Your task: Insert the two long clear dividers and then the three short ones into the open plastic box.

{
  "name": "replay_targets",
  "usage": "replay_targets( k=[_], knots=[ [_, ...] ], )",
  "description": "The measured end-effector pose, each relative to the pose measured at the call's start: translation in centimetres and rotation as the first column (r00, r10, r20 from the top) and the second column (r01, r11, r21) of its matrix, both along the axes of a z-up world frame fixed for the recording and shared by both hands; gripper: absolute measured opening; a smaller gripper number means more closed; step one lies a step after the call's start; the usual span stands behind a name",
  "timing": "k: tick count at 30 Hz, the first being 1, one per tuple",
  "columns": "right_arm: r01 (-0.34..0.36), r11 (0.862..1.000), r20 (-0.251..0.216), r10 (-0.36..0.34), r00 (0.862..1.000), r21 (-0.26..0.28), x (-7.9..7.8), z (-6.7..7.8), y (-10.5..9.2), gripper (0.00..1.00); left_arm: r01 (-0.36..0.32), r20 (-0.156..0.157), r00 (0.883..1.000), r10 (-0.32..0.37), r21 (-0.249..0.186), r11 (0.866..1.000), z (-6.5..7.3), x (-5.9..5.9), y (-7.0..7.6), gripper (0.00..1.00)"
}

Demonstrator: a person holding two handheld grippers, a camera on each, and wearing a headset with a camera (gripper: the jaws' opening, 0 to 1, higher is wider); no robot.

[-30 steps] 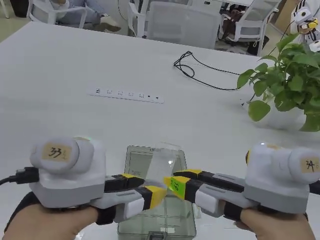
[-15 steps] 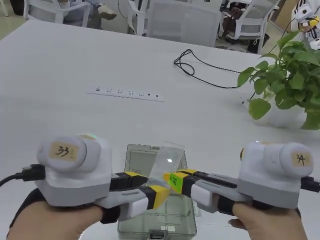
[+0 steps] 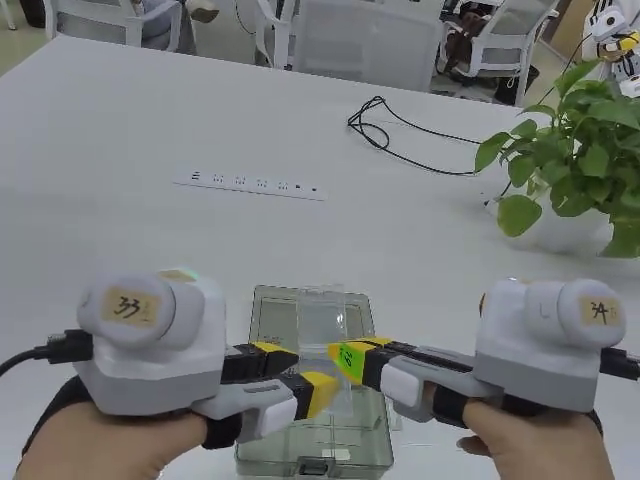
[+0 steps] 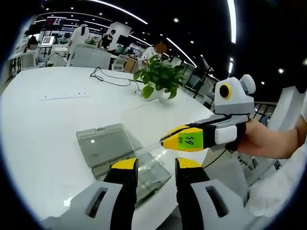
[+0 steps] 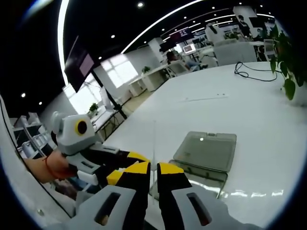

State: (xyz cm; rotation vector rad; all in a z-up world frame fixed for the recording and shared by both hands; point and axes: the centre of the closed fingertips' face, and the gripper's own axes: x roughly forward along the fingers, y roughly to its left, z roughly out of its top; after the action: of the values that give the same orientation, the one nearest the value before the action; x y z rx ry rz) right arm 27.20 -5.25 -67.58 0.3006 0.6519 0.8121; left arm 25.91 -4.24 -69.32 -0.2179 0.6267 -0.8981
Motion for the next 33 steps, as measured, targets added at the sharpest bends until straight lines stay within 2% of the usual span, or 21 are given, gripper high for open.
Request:
replay_targets(
  k=[5,10,17,19,20,24,27,29,33],
  knots=[
    [0.011,1.0,-0.003,-0.011,1.0,0.001,0.4,0.2,-0.3,0.06,0.03,0.021,0.999,-0.031,0.017,0.999,-0.3,-0.5,0.6,0.36],
    [0.029,1.0,-0.028,-0.029,0.999,-0.002,0.7,-0.1,-0.8,0.07,0.044,0.031,0.999,-0.044,0.027,0.999,-0.7,-0.7,1.7,0.42],
    [0.048,0.999,-0.069,-0.049,0.996,-0.021,1.0,-0.6,-1.8,0.06,0.08,0.081,0.993,-0.085,0.066,0.995,-1.2,-1.0,3.5,0.5],
    [0.057,0.998,-0.086,-0.059,0.995,-0.024,1.1,-0.7,-2.1,0.06,0.089,0.093,0.991,-0.096,0.077,0.993,-1.3,-1.0,3.9,0.53],
    [0.064,0.997,-0.095,-0.067,0.993,-0.031,1.2,-0.8,-2.3,0.06,0.097,0.11,0.988,-0.106,0.085,0.992,-1.3,-1.1,4.2,0.55],
    [0.084,0.995,-0.124,-0.09,0.988,-0.053,1.6,-1.2,-3.1,0.06,0.12,0.129,0.982,-0.134,0.112,0.986,-1.7,-1.3,4.7,0.61],
    [0.095,0.993,-0.139,-0.104,0.985,-0.075,1.7,-1.5,-3.6,0.06,0.132,0.13,0.98,-0.147,0.118,0.984,-2.0,-1.4,5.1,0.67],
    [0.108,0.99,-0.153,-0.121,0.981,-0.092,1.9,-1.8,-4.1,0.07,0.146,0.143,0.976,-0.165,0.137,0.98,-2.3,-1.7,5.4,0.7],
    [0.129,0.985,-0.186,-0.149,0.971,-0.116,1.7,-2.3,-4.5,0.07,0.158,0.148,0.973,-0.178,0.14,0.978,-2.6,-1.8,5.9,0.77]
  ],
)
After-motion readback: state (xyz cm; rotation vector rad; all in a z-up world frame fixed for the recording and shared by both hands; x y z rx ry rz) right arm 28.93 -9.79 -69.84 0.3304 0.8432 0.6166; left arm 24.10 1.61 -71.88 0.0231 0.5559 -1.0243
